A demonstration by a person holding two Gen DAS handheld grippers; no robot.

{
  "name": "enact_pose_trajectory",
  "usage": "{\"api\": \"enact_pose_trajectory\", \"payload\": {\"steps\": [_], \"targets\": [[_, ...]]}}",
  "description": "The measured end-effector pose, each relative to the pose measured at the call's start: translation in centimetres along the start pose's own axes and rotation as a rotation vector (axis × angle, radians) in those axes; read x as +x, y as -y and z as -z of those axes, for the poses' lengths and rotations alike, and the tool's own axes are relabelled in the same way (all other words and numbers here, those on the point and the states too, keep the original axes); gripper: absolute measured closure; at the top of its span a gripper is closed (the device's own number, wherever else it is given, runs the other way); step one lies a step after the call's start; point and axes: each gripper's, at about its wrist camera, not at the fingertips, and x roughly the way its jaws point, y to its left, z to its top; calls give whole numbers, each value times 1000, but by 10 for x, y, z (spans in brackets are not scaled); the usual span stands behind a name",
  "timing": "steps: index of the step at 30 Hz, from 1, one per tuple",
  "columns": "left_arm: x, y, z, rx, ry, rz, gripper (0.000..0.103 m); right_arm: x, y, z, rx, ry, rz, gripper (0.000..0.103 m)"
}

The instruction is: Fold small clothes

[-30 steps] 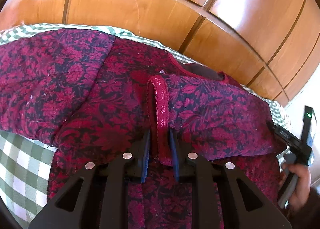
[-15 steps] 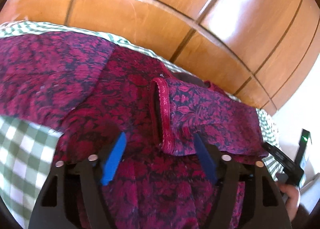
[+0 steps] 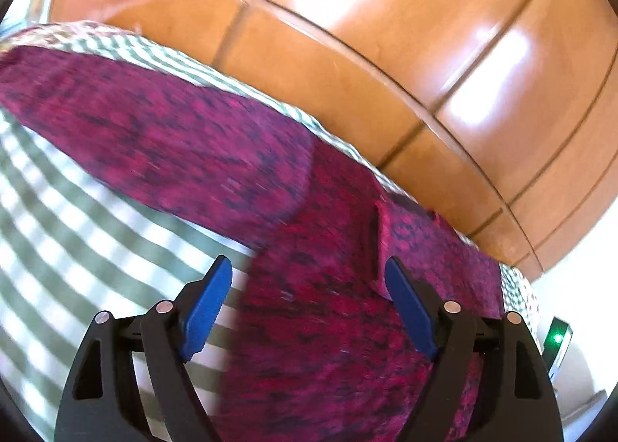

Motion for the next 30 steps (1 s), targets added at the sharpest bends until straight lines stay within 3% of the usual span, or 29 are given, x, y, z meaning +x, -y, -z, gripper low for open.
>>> {"api": "enact_pose_trajectory", "payload": {"steps": [3, 9, 12, 16, 20, 25, 30], "targets": [[-16, -30, -16, -50, 50, -92, 12, 2, 3, 0, 18, -9, -22, 2], [-38, -100, -46, -258, 127, -134, 12, 3, 6, 0, 24, -13, -31, 2], [-48, -137, -61, -358, 163, -171, 32, 1, 5, 1, 25, -14, -31, 2], [-57, -174, -69, -468, 216, -186, 33, 3, 6, 1, 27, -20, -34, 2], [-58, -206, -70, -586, 257, -150, 33, 3, 6, 0, 26, -21, -32, 2], [-52, -217, -75, -573, 286, -141, 44, 7, 5, -2, 20, -23, -26, 2], [-41, -235, -95, -592, 280, -185, 62, 7, 6, -2, 19, -23, -25, 2]]}}
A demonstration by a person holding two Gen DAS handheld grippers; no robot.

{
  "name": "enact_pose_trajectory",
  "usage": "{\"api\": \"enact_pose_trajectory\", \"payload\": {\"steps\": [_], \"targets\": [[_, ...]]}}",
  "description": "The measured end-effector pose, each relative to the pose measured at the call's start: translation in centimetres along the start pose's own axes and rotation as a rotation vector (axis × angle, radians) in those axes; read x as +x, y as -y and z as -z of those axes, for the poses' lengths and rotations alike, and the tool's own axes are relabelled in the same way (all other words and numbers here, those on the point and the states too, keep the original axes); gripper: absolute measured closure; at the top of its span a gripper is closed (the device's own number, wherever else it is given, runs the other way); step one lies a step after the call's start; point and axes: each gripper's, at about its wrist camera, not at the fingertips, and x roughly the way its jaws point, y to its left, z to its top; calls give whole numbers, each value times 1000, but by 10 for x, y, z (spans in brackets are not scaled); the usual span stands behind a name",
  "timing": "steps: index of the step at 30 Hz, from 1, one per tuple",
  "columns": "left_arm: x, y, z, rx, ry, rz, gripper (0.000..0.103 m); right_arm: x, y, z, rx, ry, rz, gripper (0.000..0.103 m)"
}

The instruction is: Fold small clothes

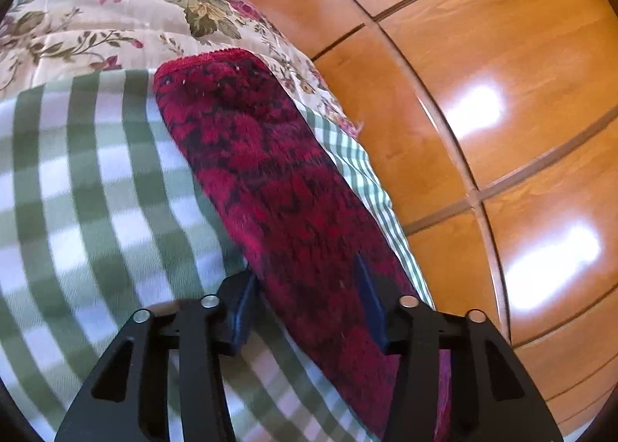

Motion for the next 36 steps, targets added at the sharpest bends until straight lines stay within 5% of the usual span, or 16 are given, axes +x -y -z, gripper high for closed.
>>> {"api": "enact_pose_trajectory", "payload": {"steps": [4, 8, 15, 29, 36], "targets": [[8, 9, -13, 46, -11, -94, 90, 0, 0, 0, 1, -1, -1, 2], [-19, 44, -5, 177, 82, -84, 92, 0, -1, 1, 1, -1, 0, 2], [-65, 130, 35, 411, 164, 39, 92, 0, 0, 0, 2, 0, -2, 2], [-89, 238, 182, 740, 29, 275, 92, 1, 1, 1, 11, 0, -13, 2], [-72, 268, 272, 903, -79, 292, 92, 0, 3, 1, 13, 1, -18, 2]]}}
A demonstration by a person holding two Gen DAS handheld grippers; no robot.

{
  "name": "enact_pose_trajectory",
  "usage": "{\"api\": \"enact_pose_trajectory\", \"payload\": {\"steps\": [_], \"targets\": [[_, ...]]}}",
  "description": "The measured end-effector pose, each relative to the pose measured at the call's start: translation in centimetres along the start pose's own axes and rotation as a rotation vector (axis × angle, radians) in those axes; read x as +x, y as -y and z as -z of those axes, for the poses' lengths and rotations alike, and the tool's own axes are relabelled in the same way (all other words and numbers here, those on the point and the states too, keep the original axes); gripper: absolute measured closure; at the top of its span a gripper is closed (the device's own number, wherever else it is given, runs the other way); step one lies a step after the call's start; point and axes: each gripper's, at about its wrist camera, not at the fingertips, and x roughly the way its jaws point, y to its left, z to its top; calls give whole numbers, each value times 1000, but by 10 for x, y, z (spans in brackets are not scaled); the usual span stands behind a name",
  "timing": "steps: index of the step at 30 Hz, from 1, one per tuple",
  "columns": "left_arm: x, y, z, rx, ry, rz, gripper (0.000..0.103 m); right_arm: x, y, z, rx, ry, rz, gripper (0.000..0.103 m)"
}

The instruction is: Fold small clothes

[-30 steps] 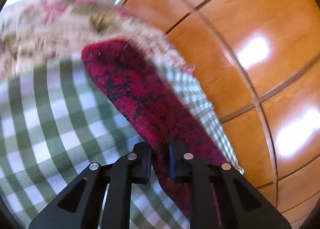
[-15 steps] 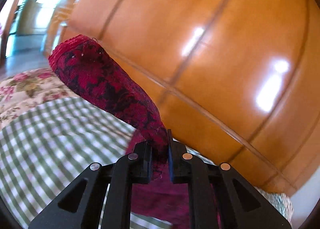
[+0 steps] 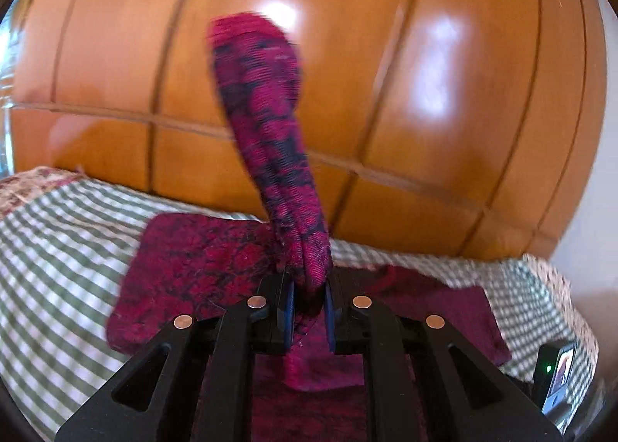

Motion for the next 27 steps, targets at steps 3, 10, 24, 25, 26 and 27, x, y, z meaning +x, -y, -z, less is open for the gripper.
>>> {"api": "enact_pose_trajectory", "payload": {"steps": [3, 10, 24, 25, 26, 27], "targets": [[19, 23, 21, 22, -52, 17, 92, 0, 0, 0, 0, 0, 0, 2], [60, 56, 66, 98, -172, 13, 66, 0, 0, 0, 0, 0, 0, 2], [-9, -18, 74, 1, -3, -173, 16, -15, 6, 2, 32, 73, -17, 2], [-8, -25, 77, -18, -10, -213, 16, -23, 7, 3, 40, 115, -23, 2], [-6, -40, 80, -71, -32, -252, 16, -32, 8, 5, 45, 157, -33, 2], [-4, -57, 84, -146, -57, -270, 16, -42, 8, 7, 48, 207, -54, 2]]}}
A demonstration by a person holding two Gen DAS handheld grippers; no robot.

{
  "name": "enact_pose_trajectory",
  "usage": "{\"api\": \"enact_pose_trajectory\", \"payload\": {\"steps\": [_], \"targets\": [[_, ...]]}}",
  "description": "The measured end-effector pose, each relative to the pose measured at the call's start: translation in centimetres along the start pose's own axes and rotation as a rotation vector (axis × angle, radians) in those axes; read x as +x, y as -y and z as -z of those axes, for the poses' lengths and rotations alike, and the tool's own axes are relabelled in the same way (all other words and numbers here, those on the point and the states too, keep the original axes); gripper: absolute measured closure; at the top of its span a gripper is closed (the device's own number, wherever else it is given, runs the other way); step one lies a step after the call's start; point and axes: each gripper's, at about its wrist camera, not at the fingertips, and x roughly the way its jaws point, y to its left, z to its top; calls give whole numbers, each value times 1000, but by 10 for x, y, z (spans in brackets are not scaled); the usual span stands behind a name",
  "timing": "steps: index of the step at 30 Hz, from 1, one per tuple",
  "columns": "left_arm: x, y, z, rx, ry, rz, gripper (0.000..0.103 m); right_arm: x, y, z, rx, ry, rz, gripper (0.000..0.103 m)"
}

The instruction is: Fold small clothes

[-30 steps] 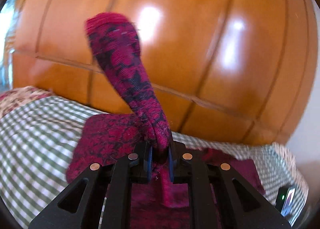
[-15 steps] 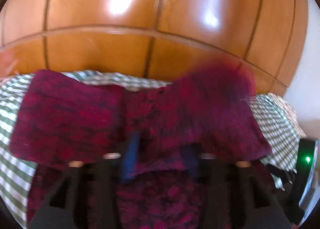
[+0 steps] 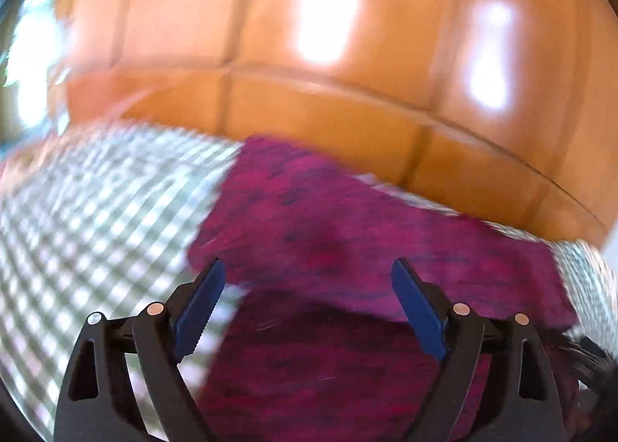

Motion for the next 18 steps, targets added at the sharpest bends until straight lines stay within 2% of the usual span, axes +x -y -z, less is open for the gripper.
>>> {"api": "enact_pose_trajectory", "payload": {"steps": [2, 4, 5, 8, 11, 13, 15, 17, 18], "targets": [[11, -23, 5, -123, -54, -19, 16, -19, -4, -2, -1, 76, -92, 2], [20, -42, 11, -230, -102, -12, 16, -25, -15, -10, -17, 83, -202, 3], [21, -46, 12, -248, -113, 1, 16, -24, -24, -14, -32, 74, -238, 5], [17, -49, 14, -265, -95, 25, 16, -3, -44, -32, -10, -6, -357, 22], [2, -60, 18, -308, -31, 41, 16, 39, -51, -43, 124, -170, -433, 28], [-4, -67, 21, -343, -11, 35, 16, 62, -57, -43, 180, -237, -450, 40], [-4, -71, 21, -367, -8, 38, 16, 66, -63, -44, 171, -239, -462, 74], [-3, -70, 20, -368, -19, 42, 16, 58, -73, -50, 116, -205, -466, 92], [-2, -70, 19, -367, -23, 43, 16, 48, -73, -53, 92, -165, -457, 94]]}}
